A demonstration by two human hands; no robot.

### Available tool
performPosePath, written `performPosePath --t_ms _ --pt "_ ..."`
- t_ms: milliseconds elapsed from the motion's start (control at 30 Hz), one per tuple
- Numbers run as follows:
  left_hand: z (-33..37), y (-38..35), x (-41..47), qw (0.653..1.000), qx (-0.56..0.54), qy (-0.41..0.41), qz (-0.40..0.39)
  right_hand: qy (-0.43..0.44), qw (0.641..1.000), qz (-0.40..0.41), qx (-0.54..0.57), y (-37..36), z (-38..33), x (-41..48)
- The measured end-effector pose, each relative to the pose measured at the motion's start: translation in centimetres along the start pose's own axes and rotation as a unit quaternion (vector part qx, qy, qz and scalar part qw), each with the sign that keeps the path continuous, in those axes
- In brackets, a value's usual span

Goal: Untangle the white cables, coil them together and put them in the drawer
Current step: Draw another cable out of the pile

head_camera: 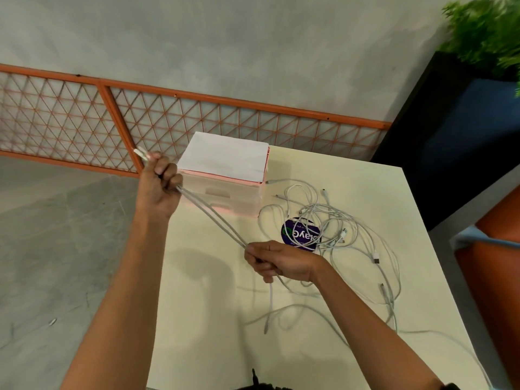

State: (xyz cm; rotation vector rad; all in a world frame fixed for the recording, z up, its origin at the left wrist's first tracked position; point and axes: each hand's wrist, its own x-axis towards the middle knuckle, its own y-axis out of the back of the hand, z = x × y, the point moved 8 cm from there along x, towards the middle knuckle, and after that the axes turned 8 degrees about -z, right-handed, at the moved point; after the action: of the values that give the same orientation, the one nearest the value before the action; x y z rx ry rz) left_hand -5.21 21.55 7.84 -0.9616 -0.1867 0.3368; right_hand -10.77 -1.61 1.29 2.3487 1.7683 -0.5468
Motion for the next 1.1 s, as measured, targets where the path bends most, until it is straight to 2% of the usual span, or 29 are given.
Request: performPosePath --t_ms 133,300,433,633,767,867,1000,1100 --pt "1.8 2.4 0.1 0.999 0.006 -0.023 0.031 -0.023 0.999 0.025 -0.015 1.0 2.0 -1.1" --pt "0.1 4.5 -0.5 0.998 0.029 0.012 0.05 -0.023 0.994 0.077 -0.078 2.8 2.4 -2.1" --pt "-1.0 6.5 -1.2 0.995 0.046 0.018 0.084 -0.061 0.991 0.082 -0.086 3.8 4.4 -3.4" --pt "-1.1 8.9 -1.6 0.99 0.054 -0.001 0.133 -0.126 0.987 0.042 -0.088 4.7 7.2 -5.7" --pt "-1.1 9.0 -1.9 0.98 0.134 0.002 0.147 -0.156 0.978 0.083 -0.111 5.9 8.0 -7.1" --pt "-2.5 7.1 -2.1 0.966 0.236 0.012 0.104 -0.157 0.969 0.127 -0.144 6.7 7.7 -7.0" --pt "-5.6 3.7 -2.5 0.944 0.327 0.048 0.009 -0.142 0.967 0.131 -0.165 6.6 7.1 -5.9" --pt "-8.3 1.5 -3.3 0.899 0.424 0.094 -0.063 -0.138 0.966 0.126 -0.18 6.3 6.3 -5.1"
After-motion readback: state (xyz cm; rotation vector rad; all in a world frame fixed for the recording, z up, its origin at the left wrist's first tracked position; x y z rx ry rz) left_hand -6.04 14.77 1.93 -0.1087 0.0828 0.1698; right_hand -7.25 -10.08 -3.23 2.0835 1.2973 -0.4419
